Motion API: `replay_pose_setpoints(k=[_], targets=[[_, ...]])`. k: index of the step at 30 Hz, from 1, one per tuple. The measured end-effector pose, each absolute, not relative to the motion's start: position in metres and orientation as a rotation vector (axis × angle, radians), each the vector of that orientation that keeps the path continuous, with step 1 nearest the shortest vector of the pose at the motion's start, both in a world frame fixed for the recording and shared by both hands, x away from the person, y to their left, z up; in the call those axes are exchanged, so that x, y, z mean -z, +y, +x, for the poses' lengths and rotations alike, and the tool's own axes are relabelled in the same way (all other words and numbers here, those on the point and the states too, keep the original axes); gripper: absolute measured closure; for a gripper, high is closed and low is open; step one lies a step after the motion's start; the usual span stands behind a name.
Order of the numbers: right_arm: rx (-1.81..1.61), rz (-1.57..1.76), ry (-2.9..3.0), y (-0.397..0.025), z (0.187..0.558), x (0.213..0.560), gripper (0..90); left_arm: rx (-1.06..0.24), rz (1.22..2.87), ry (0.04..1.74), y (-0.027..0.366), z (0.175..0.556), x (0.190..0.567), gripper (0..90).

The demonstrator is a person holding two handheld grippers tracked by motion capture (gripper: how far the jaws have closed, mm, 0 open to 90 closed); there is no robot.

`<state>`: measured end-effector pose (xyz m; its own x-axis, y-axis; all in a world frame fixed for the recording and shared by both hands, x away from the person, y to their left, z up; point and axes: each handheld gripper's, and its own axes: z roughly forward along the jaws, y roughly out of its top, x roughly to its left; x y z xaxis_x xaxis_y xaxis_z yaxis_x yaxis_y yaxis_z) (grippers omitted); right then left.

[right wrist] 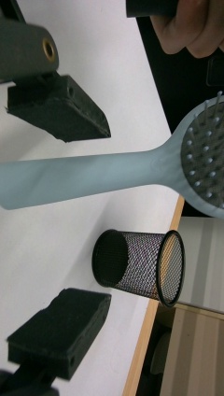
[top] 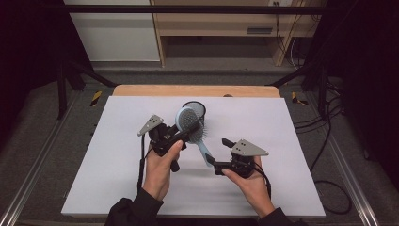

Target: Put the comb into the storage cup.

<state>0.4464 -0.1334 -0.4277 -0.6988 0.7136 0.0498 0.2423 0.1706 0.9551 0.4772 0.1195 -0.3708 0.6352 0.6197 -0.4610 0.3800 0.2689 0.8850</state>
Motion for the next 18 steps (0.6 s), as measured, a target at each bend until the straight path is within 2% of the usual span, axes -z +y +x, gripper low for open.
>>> replay_pose_setpoints(k=[18], targets=[[-1.522,0.979,2.037,-0.170,0.451,0.425,11.2,-0.242,1.330,0.921,0.130,0.477,0.355,51.0]])
